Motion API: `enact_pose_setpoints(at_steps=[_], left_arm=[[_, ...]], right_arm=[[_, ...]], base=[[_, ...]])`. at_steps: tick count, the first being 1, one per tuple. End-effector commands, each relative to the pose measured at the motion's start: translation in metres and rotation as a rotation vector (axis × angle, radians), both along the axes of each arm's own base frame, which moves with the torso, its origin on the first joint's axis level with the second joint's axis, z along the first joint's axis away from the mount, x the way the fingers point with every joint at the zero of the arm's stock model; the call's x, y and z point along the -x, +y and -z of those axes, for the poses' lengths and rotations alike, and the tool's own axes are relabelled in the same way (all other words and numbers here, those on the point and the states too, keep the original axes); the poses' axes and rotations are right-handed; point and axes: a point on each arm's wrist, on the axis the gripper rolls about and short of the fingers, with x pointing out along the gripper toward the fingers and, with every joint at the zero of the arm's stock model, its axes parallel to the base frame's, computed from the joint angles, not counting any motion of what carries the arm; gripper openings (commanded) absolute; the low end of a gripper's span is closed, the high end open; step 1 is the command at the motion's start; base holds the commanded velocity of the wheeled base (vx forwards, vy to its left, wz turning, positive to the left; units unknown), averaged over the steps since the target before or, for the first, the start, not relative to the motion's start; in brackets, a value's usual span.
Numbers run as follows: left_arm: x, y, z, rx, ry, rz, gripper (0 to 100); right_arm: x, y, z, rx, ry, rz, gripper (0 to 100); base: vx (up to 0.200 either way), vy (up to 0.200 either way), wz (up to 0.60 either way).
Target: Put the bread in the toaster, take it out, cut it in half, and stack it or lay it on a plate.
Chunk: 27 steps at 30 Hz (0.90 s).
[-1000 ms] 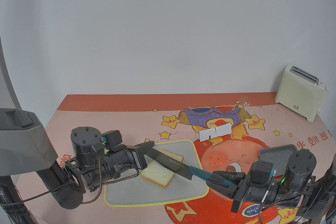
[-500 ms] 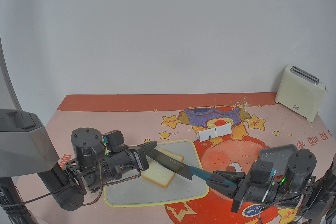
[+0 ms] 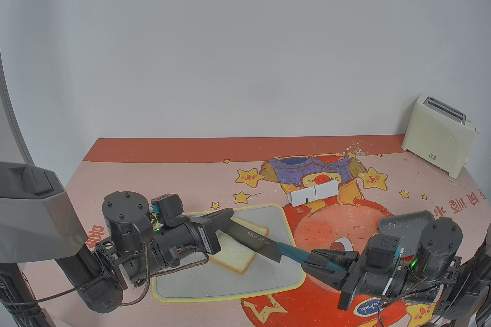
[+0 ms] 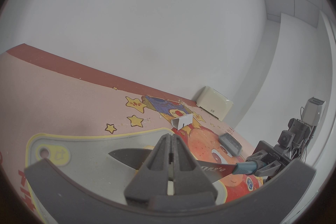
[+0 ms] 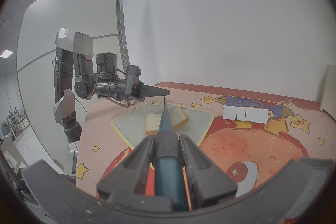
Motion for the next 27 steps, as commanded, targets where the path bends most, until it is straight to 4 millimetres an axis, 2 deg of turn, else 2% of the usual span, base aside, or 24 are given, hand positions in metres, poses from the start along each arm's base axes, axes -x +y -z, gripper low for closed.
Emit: enact_pose_setpoints(at_steps=[1, 11, 20, 27], left_arm=[[-0.001, -0.001, 0.004, -0.008, 0.014, 0.002, 0], [-0.002, -0.002, 0.016, -0.035, 0.045, 0.001, 0], [-0.003, -0.003, 0.006, 0.016, -0.030, -0.002, 0], [0.005, -0.005, 0.012, -0.004, -0.003, 0.020, 0]], right_arm=[[0.000, 0.000, 0.000, 0.000, 0.000, -0.001, 0], [0.000, 0.000, 0.001, 0.005, 0.005, 0.001, 0], [0.002, -0.003, 0.010, 0.042, 0.038, 0.004, 0], [0.001, -0.002, 0.010, 0.042, 0.036, 0.003, 0]], base=[[0.000, 0.000, 0.00], [0.000, 0.000, 0.00], [0.000, 0.000, 0.00], [0.000, 0.000, 0.00]])
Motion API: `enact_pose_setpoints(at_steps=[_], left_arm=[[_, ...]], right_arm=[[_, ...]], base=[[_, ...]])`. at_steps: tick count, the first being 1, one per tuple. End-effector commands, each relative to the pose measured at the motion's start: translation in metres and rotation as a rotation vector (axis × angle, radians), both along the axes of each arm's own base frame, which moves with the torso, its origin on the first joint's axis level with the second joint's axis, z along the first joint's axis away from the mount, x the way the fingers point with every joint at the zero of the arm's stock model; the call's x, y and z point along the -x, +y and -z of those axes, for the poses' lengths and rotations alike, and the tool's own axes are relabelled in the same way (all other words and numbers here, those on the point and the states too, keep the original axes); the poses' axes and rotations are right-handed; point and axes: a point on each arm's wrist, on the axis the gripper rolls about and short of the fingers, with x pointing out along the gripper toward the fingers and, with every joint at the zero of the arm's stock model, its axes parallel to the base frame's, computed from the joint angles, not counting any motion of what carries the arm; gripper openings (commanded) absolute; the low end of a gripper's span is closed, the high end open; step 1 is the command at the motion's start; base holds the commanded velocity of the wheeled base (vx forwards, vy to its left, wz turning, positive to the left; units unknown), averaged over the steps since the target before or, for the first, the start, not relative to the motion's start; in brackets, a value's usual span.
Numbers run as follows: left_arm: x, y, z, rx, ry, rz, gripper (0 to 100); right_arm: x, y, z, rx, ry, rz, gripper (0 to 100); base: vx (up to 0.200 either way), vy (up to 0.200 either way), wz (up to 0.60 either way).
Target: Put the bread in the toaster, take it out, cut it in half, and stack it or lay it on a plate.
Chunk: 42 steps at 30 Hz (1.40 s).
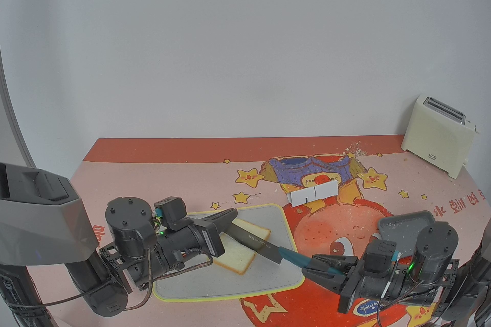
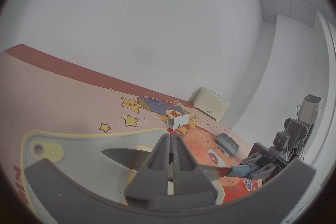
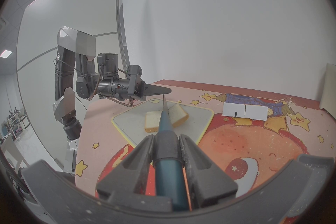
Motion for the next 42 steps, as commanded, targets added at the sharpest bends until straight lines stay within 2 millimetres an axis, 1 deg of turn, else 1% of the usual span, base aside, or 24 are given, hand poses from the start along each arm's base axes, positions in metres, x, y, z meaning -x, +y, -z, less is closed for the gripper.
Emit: enact_pose_setpoints(at_steps=[1, 6, 11, 15, 19, 20, 24, 27, 32, 34, 35, 37, 38, 39, 42], left_arm=[[0.003, 0.000, 0.004, -0.009, 0.013, 0.006, 0], [0.002, 0.000, 0.005, -0.014, 0.020, 0.003, 0], [0.001, 0.000, 0.012, -0.027, 0.037, -0.001, 0], [0.000, -0.001, 0.010, -0.022, 0.031, 0.000, 0], [0.000, -0.001, 0.006, -0.013, 0.018, 0.000, 0], [0.001, 0.000, 0.004, -0.008, 0.011, 0.000, 0], [0.003, 0.002, -0.003, 0.003, -0.004, 0.000, 0], [0.006, 0.004, -0.013, 0.028, -0.037, 0.000, 0], [0.017, 0.013, -0.040, 0.079, -0.108, -0.003, 0], [0.019, 0.016, -0.044, 0.086, -0.118, -0.006, 0], [0.022, 0.025, -0.056, 0.108, -0.155, -0.027, 0], [0.024, 0.037, -0.071, 0.137, -0.206, -0.056, 0], [0.024, 0.039, -0.072, 0.140, -0.210, -0.059, 0], [0.021, 0.051, -0.080, 0.143, -0.250, -0.106, 0], [0.018, 0.065, -0.082, 0.115, -0.284, -0.146, 0]], right_arm=[[0.000, 0.001, 0.001, 0.001, 0.002, -0.001, 0], [-0.002, 0.002, -0.002, -0.013, -0.008, -0.002, 0], [-0.003, 0.004, -0.016, -0.066, -0.054, -0.005, 0], [-0.002, 0.002, -0.013, -0.054, -0.044, 0.000, 0], [-0.003, 0.001, -0.006, -0.025, -0.017, 0.006, 0], [-0.002, 0.000, -0.002, -0.008, -0.004, 0.007, 0], [-0.003, 0.000, 0.001, 0.000, 0.003, 0.007, 0], [-0.003, 0.000, 0.001, 0.001, 0.004, 0.007, 0], [-0.003, 0.000, 0.000, -0.004, 0.000, 0.007, 0], [-0.003, 0.001, 0.000, -0.004, 0.001, 0.004, 0], [-0.003, 0.001, 0.000, -0.007, -0.001, 0.003, 0], [-0.004, 0.002, -0.001, -0.011, -0.005, 0.001, 0], [-0.004, 0.002, -0.001, -0.011, -0.005, 0.001, 0], [-0.004, 0.003, -0.001, -0.013, -0.008, 0.004, 0], [-0.005, 0.003, -0.003, -0.020, -0.014, 0.004, 0]], base=[[0.000, 0.000, 0.00], [0.000, 0.000, 0.00], [0.000, 0.000, 0.00], [0.000, 0.000, 0.00], [0.000, 0.000, 0.00], [0.000, 0.000, 0.00], [0.000, 0.000, 0.00], [0.000, 0.000, 0.00], [0.000, 0.000, 0.00], [0.000, 0.000, 0.00], [0.000, 0.000, 0.00], [0.000, 0.000, 0.00], [0.000, 0.000, 0.00], [0.000, 0.000, 0.00], [0.000, 0.000, 0.00]])
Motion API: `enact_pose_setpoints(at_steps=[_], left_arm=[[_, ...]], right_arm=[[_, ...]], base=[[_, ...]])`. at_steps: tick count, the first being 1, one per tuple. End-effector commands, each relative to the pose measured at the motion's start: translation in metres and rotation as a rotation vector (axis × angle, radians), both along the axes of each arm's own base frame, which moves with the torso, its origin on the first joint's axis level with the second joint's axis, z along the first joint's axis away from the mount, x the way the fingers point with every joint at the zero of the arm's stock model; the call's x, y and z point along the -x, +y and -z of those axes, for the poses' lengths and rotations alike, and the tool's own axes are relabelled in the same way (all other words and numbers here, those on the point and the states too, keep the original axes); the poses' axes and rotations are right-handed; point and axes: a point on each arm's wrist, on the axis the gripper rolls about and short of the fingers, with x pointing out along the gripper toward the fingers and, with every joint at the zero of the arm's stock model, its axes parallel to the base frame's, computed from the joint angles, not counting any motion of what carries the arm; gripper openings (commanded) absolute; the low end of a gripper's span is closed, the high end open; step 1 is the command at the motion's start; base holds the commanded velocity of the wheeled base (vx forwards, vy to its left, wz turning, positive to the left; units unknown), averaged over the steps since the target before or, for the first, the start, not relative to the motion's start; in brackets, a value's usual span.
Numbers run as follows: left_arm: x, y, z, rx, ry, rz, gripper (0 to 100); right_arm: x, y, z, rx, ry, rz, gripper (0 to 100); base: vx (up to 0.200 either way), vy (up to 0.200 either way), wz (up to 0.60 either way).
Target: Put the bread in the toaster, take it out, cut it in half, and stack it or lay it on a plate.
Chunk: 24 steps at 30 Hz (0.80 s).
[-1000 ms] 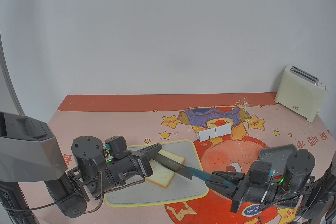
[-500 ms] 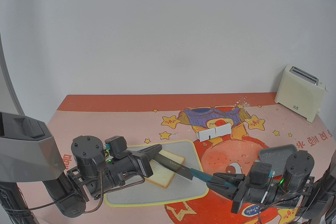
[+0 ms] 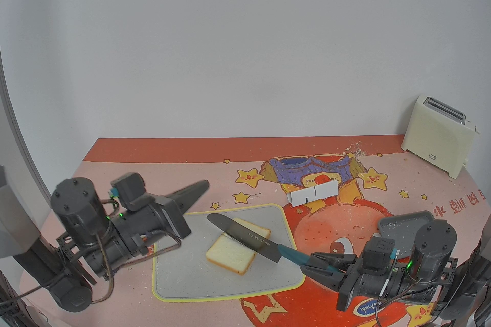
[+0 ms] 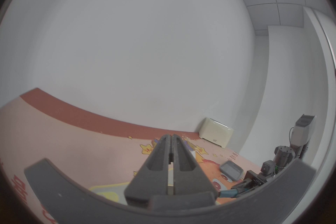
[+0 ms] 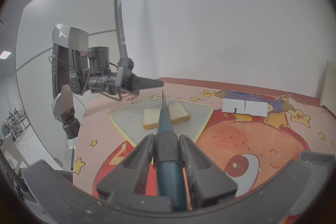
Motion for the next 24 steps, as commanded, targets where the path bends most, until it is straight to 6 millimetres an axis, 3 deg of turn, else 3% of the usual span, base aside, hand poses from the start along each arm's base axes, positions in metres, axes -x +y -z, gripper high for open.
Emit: enact_pose_setpoints(at_steps=[1, 6, 24], left_arm=[[0.002, 0.034, -0.027, 0.025, -0.130, -0.096, 0], [-0.004, 0.044, -0.026, 0.012, -0.133, -0.141, 0], [0.000, 0.045, -0.020, -0.030, -0.124, -0.123, 0]], right_arm=[[-0.001, 0.002, -0.002, -0.010, -0.010, 0.000, 0], [-0.001, 0.003, -0.002, -0.010, -0.009, -0.006, 0], [-0.011, 0.014, -0.016, -0.090, -0.051, 0.008, 0]], base=[[0.000, 0.000, 0.00], [0.000, 0.000, 0.00], [0.000, 0.000, 0.00]])
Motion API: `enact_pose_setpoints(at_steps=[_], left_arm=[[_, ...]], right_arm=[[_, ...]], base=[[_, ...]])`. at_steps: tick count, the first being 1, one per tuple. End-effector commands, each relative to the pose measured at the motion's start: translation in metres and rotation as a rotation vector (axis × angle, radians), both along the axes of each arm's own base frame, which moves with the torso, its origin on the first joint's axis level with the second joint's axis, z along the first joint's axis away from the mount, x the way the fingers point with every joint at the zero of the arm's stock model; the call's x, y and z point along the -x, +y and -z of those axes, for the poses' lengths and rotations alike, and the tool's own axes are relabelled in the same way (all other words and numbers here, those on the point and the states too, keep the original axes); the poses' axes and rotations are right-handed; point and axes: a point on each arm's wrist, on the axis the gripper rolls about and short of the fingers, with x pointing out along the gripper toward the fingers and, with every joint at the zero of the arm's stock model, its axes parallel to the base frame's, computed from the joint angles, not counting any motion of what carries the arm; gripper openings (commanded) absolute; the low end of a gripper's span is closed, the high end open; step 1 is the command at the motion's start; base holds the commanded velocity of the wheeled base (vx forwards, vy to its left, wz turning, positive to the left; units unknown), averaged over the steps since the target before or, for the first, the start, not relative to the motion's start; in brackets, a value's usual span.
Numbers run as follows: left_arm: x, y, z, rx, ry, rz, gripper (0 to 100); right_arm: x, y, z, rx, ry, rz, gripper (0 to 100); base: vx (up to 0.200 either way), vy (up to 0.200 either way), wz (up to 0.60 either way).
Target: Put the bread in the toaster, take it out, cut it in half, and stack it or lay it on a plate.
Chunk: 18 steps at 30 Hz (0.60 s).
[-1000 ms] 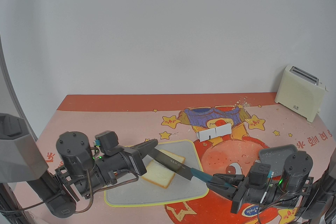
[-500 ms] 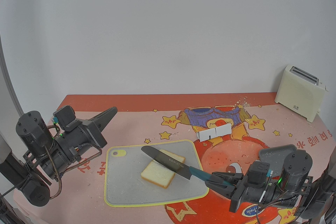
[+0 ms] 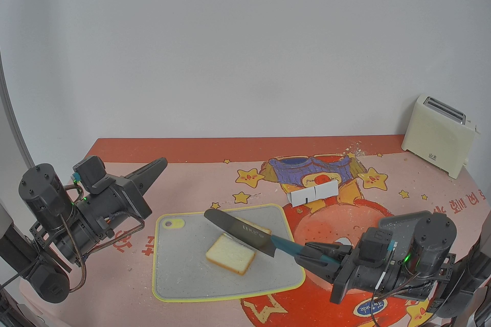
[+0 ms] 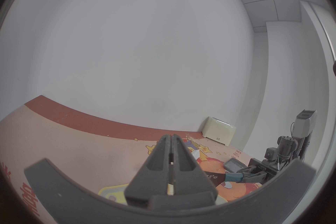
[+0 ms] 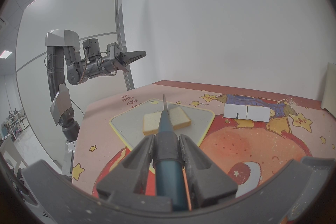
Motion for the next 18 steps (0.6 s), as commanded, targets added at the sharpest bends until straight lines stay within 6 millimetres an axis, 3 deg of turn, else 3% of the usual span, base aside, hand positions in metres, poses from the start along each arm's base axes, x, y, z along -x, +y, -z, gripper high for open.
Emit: enact_pose_setpoints(at_steps=[1, 18], left_arm=[[0.001, 0.000, 0.000, 0.008, -0.003, 0.005, 0], [0.000, 0.000, 0.011, -0.041, 0.022, 0.003, 0]], right_arm=[[-0.005, 0.005, -0.008, -0.047, -0.026, 0.008, 0], [-0.007, 0.006, -0.012, -0.090, -0.058, 0.025, 0]], base=[[0.000, 0.000, 0.00], [0.000, 0.000, 0.00]])
